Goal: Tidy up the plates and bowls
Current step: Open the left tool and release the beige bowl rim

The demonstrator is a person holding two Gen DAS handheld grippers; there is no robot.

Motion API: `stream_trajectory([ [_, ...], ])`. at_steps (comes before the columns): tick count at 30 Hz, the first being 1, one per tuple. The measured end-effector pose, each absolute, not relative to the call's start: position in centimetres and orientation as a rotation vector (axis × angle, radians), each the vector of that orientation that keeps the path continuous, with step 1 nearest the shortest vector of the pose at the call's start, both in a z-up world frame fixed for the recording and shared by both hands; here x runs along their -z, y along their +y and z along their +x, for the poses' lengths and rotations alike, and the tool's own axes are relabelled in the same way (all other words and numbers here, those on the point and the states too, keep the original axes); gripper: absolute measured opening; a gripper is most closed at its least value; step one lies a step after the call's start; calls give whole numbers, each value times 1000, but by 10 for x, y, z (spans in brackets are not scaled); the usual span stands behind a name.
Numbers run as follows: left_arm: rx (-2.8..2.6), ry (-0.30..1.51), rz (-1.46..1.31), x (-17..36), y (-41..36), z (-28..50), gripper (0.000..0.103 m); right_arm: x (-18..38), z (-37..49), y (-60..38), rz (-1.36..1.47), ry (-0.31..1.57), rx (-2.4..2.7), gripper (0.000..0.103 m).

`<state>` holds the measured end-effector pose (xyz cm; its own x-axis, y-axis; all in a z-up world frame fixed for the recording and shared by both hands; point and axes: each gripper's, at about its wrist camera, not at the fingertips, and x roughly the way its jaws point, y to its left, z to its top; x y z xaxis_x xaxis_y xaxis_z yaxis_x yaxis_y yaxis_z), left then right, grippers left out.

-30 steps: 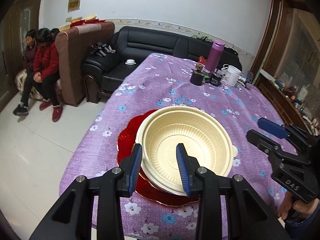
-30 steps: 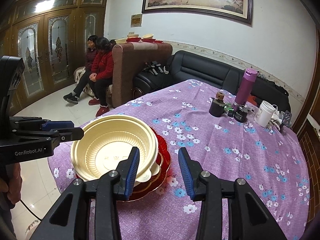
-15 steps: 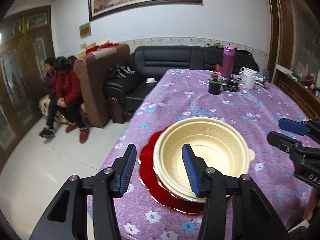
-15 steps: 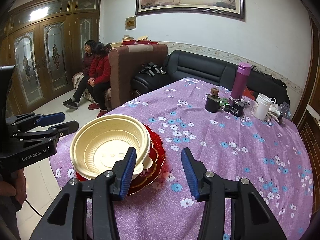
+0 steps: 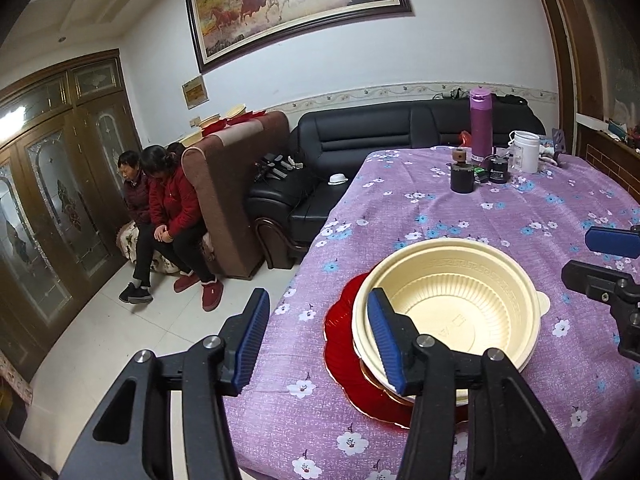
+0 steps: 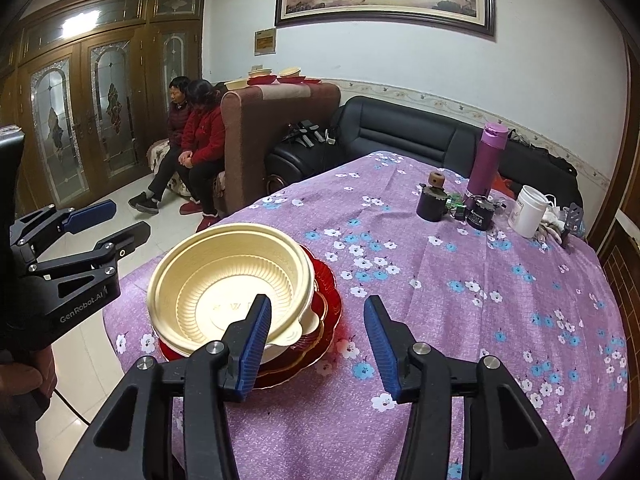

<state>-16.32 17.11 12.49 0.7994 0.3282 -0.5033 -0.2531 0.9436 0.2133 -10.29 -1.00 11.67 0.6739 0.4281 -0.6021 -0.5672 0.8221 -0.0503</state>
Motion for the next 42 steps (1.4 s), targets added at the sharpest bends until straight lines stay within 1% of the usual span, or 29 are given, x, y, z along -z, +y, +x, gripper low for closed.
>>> stream_trajectory([
  [24,-316,566,138,-126,172,-163,51,-116,-106,-6,-242,613,-572,52],
  [30,-262,608,7,-123,201,-167,51,-114,-105,-11,-204,636,-582,52],
  [38,-180,705,-182,-106,239,-160,51,-107,-88,-32,-90,716,-602,52],
  [42,-167,731,-214,-99,247,-155,51,-102,-78,-38,-68,745,-600,52],
])
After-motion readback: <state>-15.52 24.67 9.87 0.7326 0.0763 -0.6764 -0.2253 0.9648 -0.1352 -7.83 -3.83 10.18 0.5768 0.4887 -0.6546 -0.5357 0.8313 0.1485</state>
